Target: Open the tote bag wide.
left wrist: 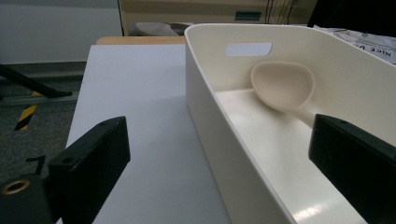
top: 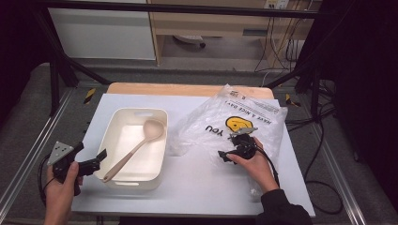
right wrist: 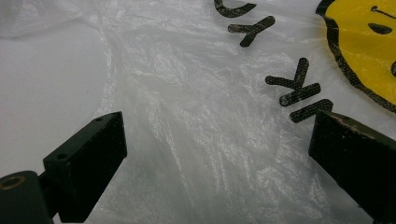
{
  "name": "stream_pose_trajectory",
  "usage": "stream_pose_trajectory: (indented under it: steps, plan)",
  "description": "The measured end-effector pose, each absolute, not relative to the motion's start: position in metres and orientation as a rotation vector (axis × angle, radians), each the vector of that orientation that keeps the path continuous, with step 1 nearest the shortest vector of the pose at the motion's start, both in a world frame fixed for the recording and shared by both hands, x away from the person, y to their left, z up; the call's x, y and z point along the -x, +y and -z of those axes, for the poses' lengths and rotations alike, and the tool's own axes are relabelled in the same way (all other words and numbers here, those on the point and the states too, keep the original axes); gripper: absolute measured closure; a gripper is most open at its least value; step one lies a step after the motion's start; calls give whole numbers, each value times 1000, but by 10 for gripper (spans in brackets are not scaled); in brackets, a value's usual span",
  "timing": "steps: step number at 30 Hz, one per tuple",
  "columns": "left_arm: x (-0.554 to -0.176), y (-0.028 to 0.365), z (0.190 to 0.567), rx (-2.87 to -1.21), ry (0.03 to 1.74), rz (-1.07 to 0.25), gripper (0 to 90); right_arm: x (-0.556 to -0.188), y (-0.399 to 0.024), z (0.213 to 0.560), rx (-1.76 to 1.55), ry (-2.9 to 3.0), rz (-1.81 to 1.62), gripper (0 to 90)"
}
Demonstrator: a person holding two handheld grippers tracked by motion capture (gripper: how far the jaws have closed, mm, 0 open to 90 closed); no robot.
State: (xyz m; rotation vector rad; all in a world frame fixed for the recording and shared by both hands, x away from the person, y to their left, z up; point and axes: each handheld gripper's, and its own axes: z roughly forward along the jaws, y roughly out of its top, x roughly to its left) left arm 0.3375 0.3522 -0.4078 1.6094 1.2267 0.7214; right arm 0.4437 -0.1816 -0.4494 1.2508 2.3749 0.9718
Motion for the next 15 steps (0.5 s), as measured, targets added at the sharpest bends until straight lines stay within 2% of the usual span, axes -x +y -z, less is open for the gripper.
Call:
stream_pose_trajectory:
  steps: [15]
  plan:
    - [-337, 352, 408, -1610, 1229, -723, 51, -444, -188, 451, -1262, 2360, -933, 48]
